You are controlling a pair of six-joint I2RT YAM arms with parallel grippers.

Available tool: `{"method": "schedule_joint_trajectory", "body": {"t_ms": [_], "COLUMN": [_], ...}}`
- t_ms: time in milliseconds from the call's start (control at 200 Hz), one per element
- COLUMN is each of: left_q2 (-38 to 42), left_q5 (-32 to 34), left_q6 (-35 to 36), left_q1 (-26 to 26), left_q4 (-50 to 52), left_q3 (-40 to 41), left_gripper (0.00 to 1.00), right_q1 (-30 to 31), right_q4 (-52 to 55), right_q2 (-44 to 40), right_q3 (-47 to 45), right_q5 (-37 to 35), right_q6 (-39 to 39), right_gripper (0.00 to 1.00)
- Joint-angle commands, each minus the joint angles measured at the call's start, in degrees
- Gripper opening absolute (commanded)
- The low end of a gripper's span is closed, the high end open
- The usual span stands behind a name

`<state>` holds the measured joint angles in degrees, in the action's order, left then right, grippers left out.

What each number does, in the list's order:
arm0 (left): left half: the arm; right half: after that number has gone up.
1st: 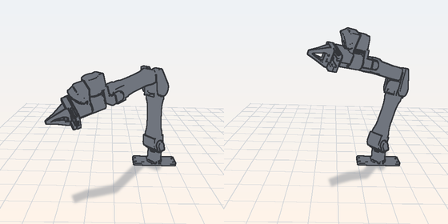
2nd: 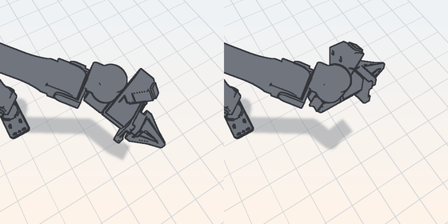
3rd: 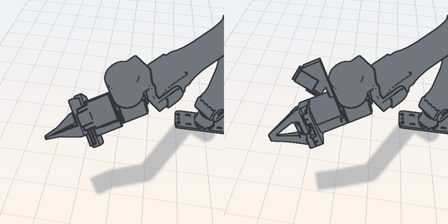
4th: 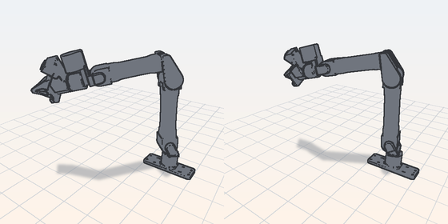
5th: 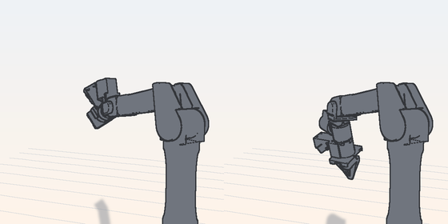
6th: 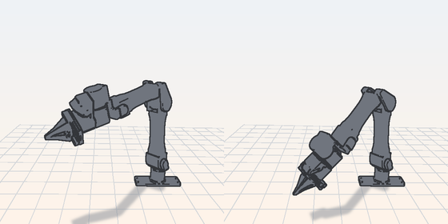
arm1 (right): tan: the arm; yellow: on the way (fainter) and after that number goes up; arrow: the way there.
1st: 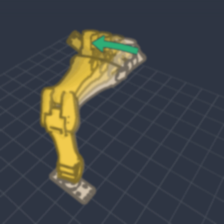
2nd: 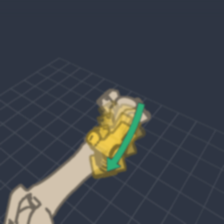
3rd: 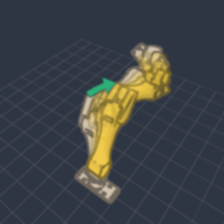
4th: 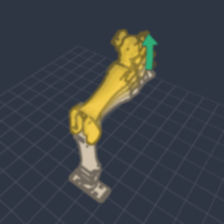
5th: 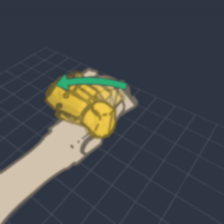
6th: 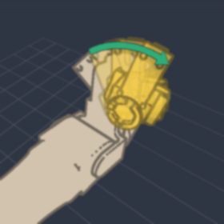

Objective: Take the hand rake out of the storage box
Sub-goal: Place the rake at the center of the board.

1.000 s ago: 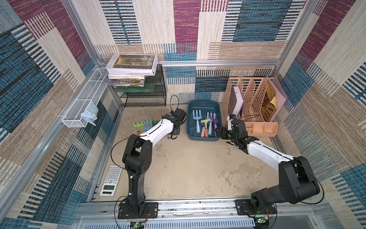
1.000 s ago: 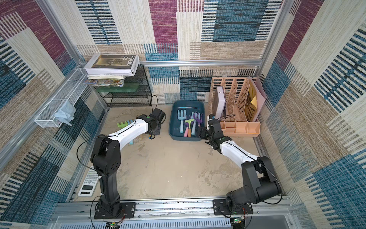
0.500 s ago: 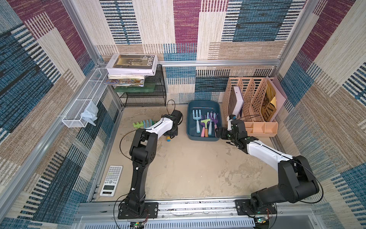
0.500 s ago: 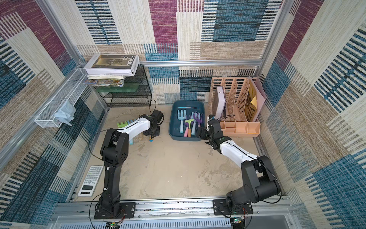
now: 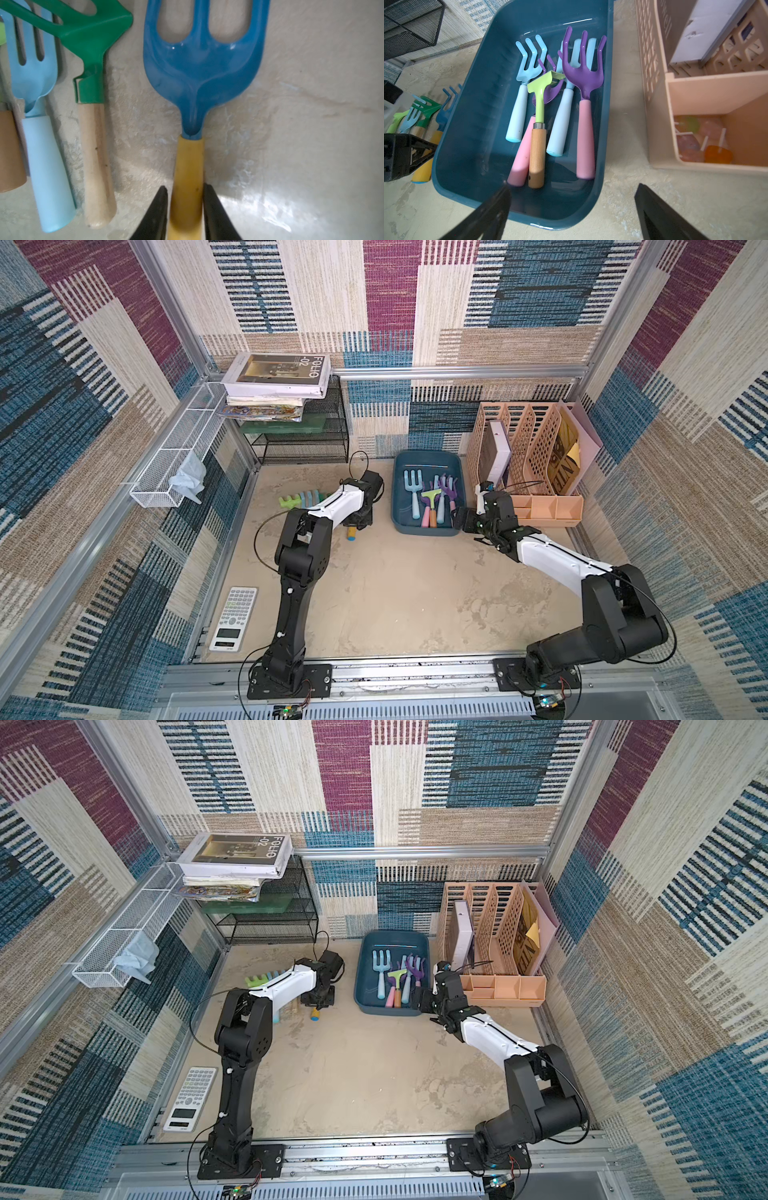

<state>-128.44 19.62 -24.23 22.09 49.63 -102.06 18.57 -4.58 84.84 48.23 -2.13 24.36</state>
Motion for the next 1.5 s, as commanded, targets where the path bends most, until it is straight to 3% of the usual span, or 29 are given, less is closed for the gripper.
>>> {"method": "schedule_joint_trajectory", "body": {"t_ms": [0, 75, 245, 561, 626, 741, 796, 956, 1097, 1312, 1497], "left_q2": [-0.49, -0.75, -1.52, -2.03, -1.67, 1.09, 2.74, 9.10, 11.88, 3.94, -7.82], "left_q5": [-0.11, 0.19, -0.13, -0.61, -1.05, -2.32, -3.96, -2.24, -1.22, -4.08, -8.63], "left_q6": [-0.78, -1.03, -1.43, -1.32, -1.12, -0.67, 0.05, -0.48, -0.31, 2.30, 1.54], "left_q1": [-0.03, -0.11, -0.30, -0.66, -0.64, -0.32, 0.01, 3.12, 9.76, 19.03, 21.33], "left_q4": [1.66, 1.70, 2.26, 2.75, 3.01, 3.17, 3.11, 3.11, 2.93, -0.93, -0.74], "left_q3": [-0.35, -0.57, -1.73, -3.14, -3.49, -3.78, -4.16, -4.20, -7.82, -18.53, -29.78], "left_gripper": [0.31, 0.31, 0.20, 0.18, 0.23, 0.45, 0.51, 0.52, 0.48, 0.42, 0.42], "right_q1": [0.10, 0.23, 0.36, 0.37, 0.41, 0.42, 0.45, 0.44, 0.50, 0.31, -0.29], "right_q4": [-1.13, -1.20, -1.13, -1.13, -1.13, -1.14, -1.27, -2.32, -3.40, -3.60, -3.96], "right_q2": [0.15, 0.17, 0.28, 0.32, 0.24, 0.11, -0.03, -1.18, -2.90, -4.57, -6.85], "right_q3": [0.38, 0.38, 0.55, 0.48, 0.47, 0.42, 0.38, -0.79, -2.12, -3.11, -4.53], "right_q5": [0.06, 0.19, 0.29, 0.10, 0.11, 0.09, 0.16, -0.40, -1.68, -3.16, -3.79], "right_q6": [-0.03, -0.13, -0.31, -0.35, -0.35, -0.32, -0.32, -0.34, -0.02, 0.47, 0.95], "right_gripper": [0.96, 0.96, 0.95, 0.96, 0.95, 0.96, 0.96, 0.96, 0.96, 0.96, 0.96]}}
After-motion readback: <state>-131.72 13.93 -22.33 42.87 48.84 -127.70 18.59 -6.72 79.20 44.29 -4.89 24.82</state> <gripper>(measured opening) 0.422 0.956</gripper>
